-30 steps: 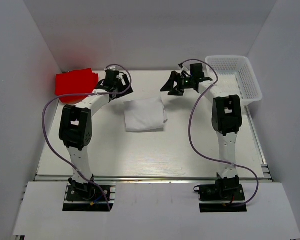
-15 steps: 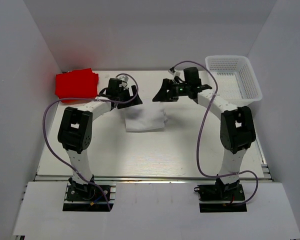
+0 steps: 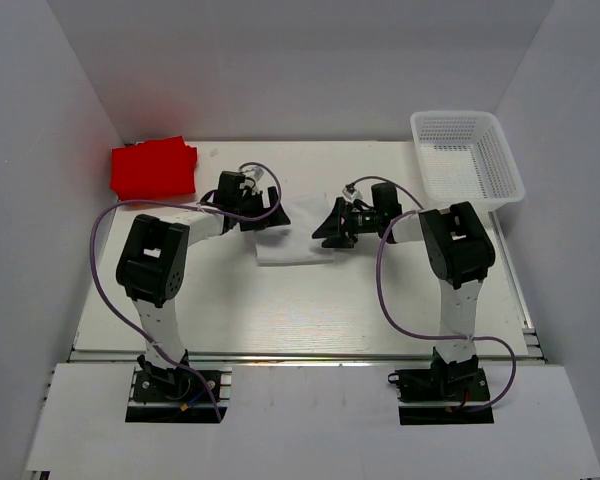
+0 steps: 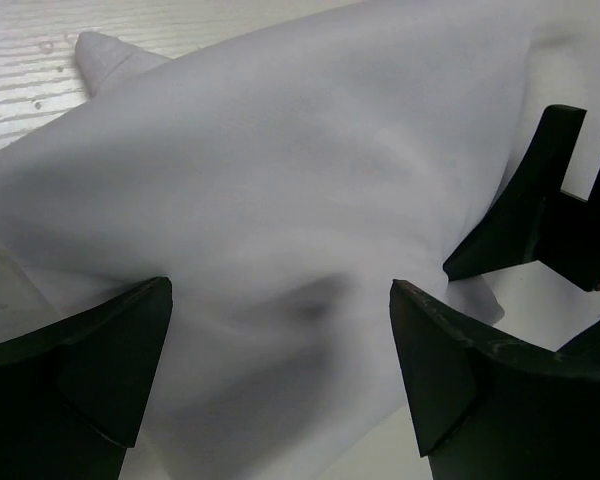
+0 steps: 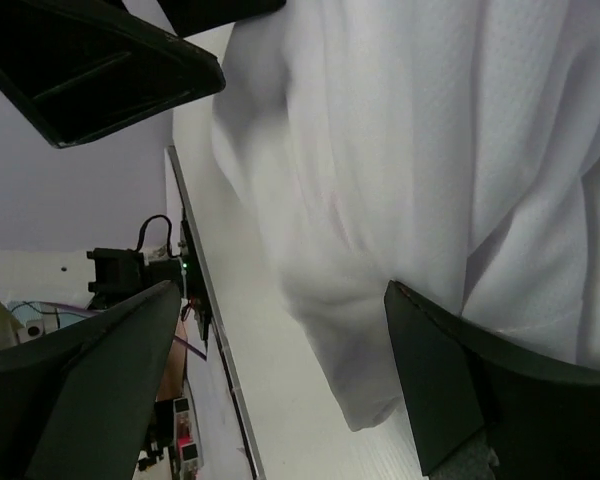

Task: Fold and stack the t-shirts
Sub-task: Fold the long partially folded tshirt into a neat square, then put the neatly folded tshirt into the corner of the board with the left arm

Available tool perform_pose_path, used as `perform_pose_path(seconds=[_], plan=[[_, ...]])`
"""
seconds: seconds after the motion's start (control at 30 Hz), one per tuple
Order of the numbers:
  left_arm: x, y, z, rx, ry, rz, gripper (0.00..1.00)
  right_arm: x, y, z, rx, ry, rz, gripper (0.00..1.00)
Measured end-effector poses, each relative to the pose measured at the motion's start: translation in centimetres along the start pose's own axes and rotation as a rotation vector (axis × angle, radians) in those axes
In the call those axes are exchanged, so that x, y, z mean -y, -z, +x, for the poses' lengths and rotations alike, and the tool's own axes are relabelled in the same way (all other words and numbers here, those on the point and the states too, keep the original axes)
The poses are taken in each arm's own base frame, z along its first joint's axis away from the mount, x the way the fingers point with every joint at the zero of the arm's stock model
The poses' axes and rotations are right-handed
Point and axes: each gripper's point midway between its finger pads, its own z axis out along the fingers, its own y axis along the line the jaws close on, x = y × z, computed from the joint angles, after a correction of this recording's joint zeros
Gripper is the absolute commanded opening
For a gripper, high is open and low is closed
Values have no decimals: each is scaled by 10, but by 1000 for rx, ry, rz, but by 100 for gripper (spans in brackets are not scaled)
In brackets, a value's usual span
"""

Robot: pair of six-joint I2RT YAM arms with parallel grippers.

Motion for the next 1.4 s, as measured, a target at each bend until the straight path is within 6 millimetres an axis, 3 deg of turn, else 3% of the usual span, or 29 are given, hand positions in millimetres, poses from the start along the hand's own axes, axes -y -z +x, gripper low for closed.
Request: perform_pose_path(seconds=[0.27,0.43,0.57,0.67,0.73,0.8,0.97,1.07,1.27,1.33,1.4], plan=[[8,-2,5,-22,-48,68,100,0,11,6,29,38,-76,90],[21,7,-12,11,-96,91,100,-16,22,-3,76,121,29,90],[42,46,-42,108,-146,74,100,-64,55,-25,194,293,106,90],[57,90,-61,230,-181,44,100,-104,84,-28,292,426,128,90],[58,113,-63,286,-186,11,100,-115,99,-19,336,469,156,90],[53,124,-60,306,-178,-29,100,-110,110,-4,361,477,207,90],[18,104,-28,213,-137,-136,100,-91,132,31,371,451,333,90],[-4,87,-1,131,-104,-189,100,-100,149,45,406,482,365,90],[-31,53,38,7,-54,-240,100,-117,181,52,531,548,433,90],[-37,42,46,-23,-49,-248,100,-115,188,54,557,548,463,90],[-30,34,34,4,-54,-219,96,-112,192,56,570,541,490,90]])
